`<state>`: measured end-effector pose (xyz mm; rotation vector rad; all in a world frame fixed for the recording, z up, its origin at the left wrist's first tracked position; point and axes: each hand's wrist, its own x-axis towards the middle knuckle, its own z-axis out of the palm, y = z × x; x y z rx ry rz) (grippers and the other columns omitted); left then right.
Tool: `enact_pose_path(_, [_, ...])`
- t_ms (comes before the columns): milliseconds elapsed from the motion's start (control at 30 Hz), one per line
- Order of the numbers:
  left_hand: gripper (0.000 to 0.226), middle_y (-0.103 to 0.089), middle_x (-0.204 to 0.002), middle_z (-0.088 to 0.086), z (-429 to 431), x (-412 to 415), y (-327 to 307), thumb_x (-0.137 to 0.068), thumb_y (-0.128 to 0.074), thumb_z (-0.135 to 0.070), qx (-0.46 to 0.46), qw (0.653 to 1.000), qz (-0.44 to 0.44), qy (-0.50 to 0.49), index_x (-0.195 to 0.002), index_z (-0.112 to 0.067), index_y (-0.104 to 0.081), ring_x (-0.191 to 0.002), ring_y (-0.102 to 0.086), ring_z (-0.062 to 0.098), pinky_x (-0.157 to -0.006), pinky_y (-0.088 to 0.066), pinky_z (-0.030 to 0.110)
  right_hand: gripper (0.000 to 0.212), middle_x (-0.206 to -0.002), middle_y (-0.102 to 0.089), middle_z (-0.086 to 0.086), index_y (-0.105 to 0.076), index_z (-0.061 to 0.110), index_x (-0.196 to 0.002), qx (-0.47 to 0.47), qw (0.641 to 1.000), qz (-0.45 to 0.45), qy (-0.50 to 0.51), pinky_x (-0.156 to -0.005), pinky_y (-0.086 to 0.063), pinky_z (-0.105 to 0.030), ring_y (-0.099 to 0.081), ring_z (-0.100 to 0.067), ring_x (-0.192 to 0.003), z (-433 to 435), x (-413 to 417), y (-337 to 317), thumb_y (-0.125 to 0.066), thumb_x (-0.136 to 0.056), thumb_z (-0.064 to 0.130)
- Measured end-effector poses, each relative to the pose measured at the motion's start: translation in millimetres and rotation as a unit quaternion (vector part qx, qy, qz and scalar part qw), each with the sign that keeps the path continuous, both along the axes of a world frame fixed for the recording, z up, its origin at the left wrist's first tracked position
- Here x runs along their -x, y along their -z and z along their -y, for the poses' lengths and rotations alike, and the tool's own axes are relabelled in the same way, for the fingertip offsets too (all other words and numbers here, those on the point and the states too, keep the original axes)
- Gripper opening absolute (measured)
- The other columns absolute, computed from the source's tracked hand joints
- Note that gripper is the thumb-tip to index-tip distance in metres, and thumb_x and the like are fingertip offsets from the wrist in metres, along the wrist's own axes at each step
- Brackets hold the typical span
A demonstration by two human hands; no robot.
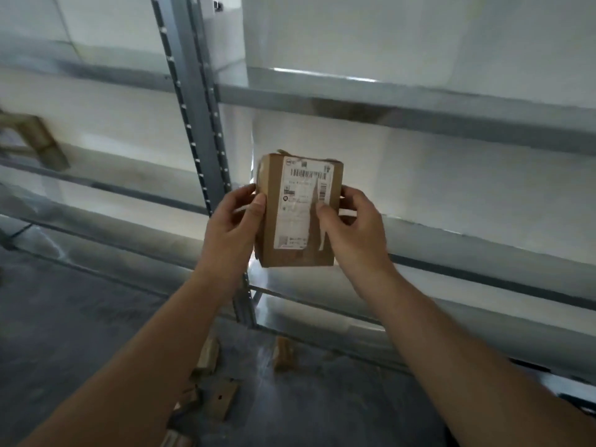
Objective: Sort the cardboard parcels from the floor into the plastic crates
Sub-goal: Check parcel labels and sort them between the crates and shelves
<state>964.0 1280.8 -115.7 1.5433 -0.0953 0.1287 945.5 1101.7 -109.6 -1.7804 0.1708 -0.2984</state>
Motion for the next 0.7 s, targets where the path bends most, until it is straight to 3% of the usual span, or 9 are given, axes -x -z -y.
enact_pose_path(67, [0.027, -0.071, -0.115, 0.0, 25, 20, -36, -0.105, -0.053, -0.031, 0.001, 0.999, 0.034, 0.008, -0.127, -0.016, -0.059, -0.106, -0.071, 0.013, -0.077, -0.061, 0.026, 0.039, -0.141, -0.061, 0.006, -0.059, 0.032, -0.143, 0.007, 0.999, 0.029, 0.016, -0.061, -0.055, -0.007, -0.067, -0.009, -0.115, 25, 23, -38, -0.064, -0.107, 0.046])
enact_pose_path(133, [0.026, -0.071, -0.119, 0.001, 49, 40, -65, -0.106, -0.051, -0.034, -0.002, 0.998, 0.056, 0.026, -0.122, -0.016, -0.06, -0.111, -0.069, 0.017, -0.09, -0.06, 0.039, 0.039, -0.141, -0.059, 0.009, -0.06, 0.035, -0.143, 0.022, 0.997, 0.061, 0.038, -0.065, -0.056, -0.008, -0.065, -0.007, -0.118, 49, 49, -74, -0.06, -0.107, 0.051])
enact_pose_path(233, [0.031, -0.072, -0.121, -0.003, 82, 72, -106, -0.108, -0.046, -0.037, 0.007, 0.996, 0.074, 0.056, -0.123, -0.017, -0.065, -0.115, -0.068, 0.016, -0.101, -0.054, 0.046, 0.047, -0.14, -0.061, 0.009, -0.063, 0.042, -0.141, 0.027, 0.991, 0.112, 0.067, -0.095, -0.062, -0.029, -0.064, -0.009, -0.126, 84, 88, -117, -0.056, -0.102, 0.066])
enact_pose_path(300, [0.034, -0.074, -0.12, -0.005, 101, 93, -131, -0.109, -0.043, -0.036, 0.029, 0.993, 0.08, 0.081, -0.125, -0.018, -0.066, -0.114, -0.069, 0.015, -0.099, -0.056, 0.041, 0.059, -0.141, -0.063, 0.01, -0.062, 0.047, -0.14, 0.027, 0.988, 0.13, 0.079, -0.101, -0.063, -0.041, -0.065, -0.01, -0.128, 100, 113, -141, -0.052, -0.09, 0.076])
enact_pose_path(400, [0.035, -0.075, -0.116, -0.003, 125, 120, -163, -0.109, -0.042, -0.037, 0.055, 0.988, 0.085, 0.12, -0.125, -0.021, -0.068, -0.112, -0.07, 0.015, -0.097, -0.056, 0.037, 0.046, -0.141, -0.059, 0.01, -0.058, 0.046, -0.145, 0.036, 0.982, 0.148, 0.107, -0.098, -0.065, -0.04, -0.065, -0.008, -0.125, 118, 147, -169, -0.054, -0.103, 0.065])
enact_pose_path(500, [0.036, -0.076, -0.113, -0.001, 144, 136, -191, -0.108, -0.044, -0.039, 0.071, 0.983, 0.072, 0.152, -0.125, -0.021, -0.07, -0.111, -0.071, 0.017, -0.101, -0.055, 0.041, 0.039, -0.141, -0.058, 0.007, -0.056, 0.043, -0.146, 0.052, 0.974, 0.16, 0.15, -0.093, -0.066, -0.032, -0.065, -0.008, -0.122, 133, 182, -193, -0.053, -0.109, 0.054])
enact_pose_path(700, [0.035, -0.076, -0.11, -0.004, 180, 163, -228, -0.108, -0.042, -0.044, 0.069, 0.96, 0.065, 0.264, -0.122, -0.029, -0.071, -0.108, -0.071, 0.019, -0.103, -0.054, 0.043, 0.037, -0.14, -0.061, 0.003, -0.056, 0.042, -0.146, 0.036, 0.954, 0.159, 0.253, -0.062, -0.056, -0.008, -0.066, -0.01, -0.119, 146, 250, -225, -0.054, -0.11, 0.048])
